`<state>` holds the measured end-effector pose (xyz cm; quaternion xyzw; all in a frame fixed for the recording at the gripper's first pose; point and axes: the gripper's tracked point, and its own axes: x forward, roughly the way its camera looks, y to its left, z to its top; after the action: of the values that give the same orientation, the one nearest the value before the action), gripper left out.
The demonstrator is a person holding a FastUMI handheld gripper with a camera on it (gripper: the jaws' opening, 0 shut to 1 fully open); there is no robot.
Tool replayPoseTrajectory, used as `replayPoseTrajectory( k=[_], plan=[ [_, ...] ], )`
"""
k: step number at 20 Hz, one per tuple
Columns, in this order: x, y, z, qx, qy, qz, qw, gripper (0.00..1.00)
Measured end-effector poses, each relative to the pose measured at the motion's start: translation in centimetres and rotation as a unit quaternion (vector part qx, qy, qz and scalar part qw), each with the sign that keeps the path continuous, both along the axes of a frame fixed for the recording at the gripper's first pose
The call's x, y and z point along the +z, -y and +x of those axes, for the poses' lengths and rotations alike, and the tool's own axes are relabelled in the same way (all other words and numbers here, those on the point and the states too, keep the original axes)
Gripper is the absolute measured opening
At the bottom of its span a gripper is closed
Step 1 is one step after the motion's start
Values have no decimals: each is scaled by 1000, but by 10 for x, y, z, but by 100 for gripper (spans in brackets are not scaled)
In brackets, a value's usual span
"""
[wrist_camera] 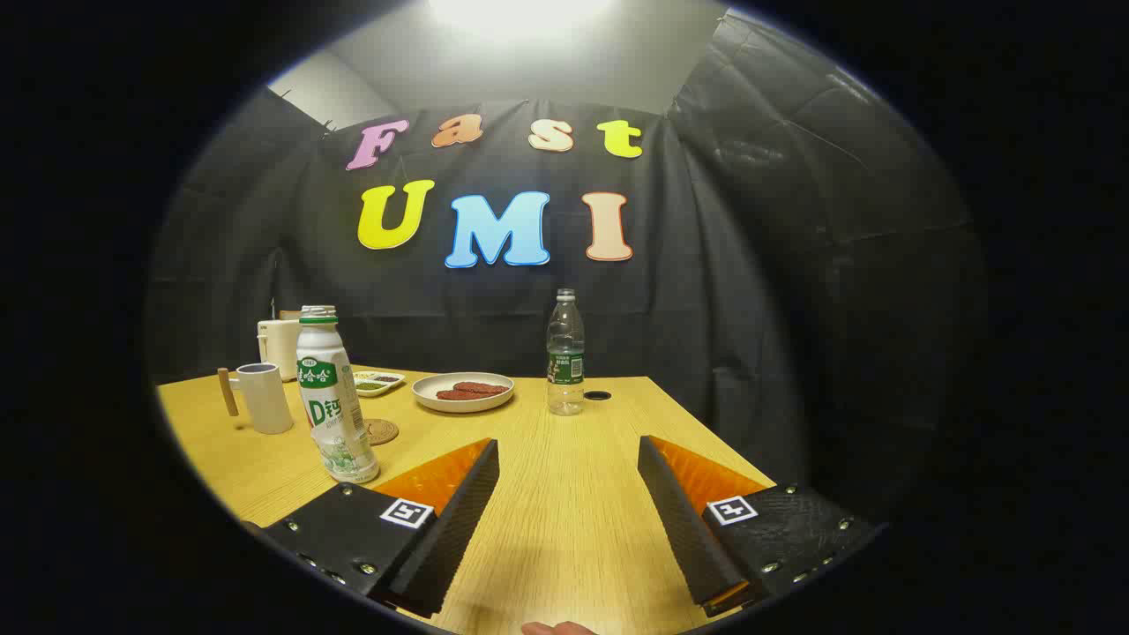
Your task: Take the bottle from table, then pour the juice into the cup, finally place the bottle on the coaster
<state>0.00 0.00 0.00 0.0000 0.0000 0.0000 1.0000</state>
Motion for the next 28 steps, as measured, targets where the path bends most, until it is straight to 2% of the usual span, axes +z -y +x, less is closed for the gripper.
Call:
replayPoseTrajectory(
  k=[8,12,14,20,23,28],
  plan=[
    [-1,0,1,-6,-9,-1,1000,97],
    [6,-1,-5,-5,9,-4,1000,97],
    [18,-11,-10,12,18,25,999,97],
    [57,-52,-25,5,-7,32,999,97],
    [80,-73,-38,1,5,34,999,97],
    [82,-113,-68,19,0,22,1000,97]
  ],
)
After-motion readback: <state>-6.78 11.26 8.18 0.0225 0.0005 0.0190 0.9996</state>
